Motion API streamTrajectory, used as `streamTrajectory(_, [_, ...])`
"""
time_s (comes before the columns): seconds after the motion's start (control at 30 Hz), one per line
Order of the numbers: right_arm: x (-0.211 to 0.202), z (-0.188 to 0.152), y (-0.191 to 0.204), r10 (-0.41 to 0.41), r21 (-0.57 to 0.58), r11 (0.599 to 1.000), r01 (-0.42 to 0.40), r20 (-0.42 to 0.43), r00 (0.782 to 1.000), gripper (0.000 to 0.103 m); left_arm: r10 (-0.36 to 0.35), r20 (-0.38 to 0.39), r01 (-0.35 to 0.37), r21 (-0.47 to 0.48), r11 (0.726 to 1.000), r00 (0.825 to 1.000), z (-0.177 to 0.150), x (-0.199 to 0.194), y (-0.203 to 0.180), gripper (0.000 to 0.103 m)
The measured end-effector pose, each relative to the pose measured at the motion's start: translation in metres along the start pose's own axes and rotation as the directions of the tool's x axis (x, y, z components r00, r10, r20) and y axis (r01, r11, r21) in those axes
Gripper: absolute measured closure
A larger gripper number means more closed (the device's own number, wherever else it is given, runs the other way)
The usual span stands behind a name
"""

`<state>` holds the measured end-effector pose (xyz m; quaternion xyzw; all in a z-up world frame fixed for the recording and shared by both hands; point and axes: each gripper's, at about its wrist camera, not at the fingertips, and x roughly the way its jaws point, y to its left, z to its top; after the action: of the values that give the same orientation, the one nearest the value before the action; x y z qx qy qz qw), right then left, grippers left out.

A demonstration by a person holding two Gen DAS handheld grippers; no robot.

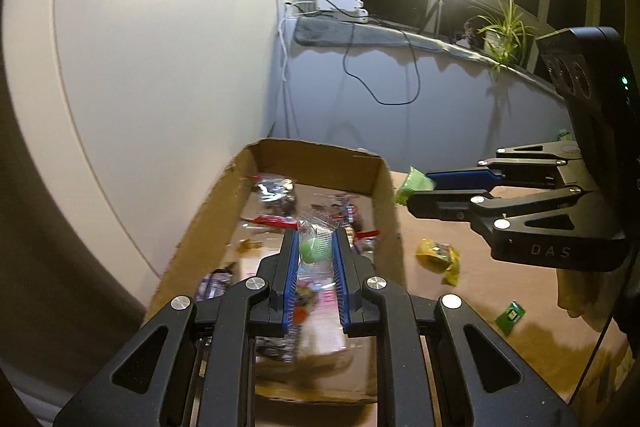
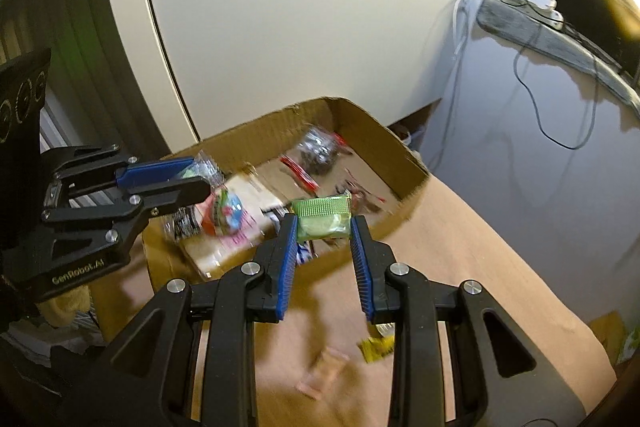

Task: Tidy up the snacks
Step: 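Carry both green candies into the box with both tools and release, then grasp the pink candy with the left tool while the right tool grasps the dark-green candy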

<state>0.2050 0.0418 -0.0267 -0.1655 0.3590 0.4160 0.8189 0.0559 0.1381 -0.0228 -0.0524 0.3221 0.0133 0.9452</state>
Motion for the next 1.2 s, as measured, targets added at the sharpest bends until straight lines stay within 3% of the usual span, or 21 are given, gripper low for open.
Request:
streamTrajectory(0.47, [0.027,0.018,0.015,0.033,-0.019,0.999,-0.033,-0.011,0.999,0.075,0.020,0.002,-0.020,-0.015,1.000,1.000,-0.001,0.000,0.017,0.087])
streamTrajectory(0.73, [0.022,0.021,0.019,0.028,-0.028,0.999,-0.028,0.001,1.000,0.060,0.033,0.005,-0.033,-0.020,0.999,0.999,-0.002,-0.002,0.017,0.080])
streamTrajectory(0.87, [0.019,0.021,0.020,0.024,-0.032,0.999,-0.024,0.005,1.000,0.059,0.039,0.010,-0.039,-0.020,0.999,0.999,-0.001,-0.003,0.018,0.075])
streamTrajectory(1.2, [-0.005,0.015,0.019,0.013,-0.020,1.000,-0.012,0.030,0.999,0.058,0.040,0.026,-0.040,-0.016,0.999,0.999,-0.002,-0.015,0.012,0.075])
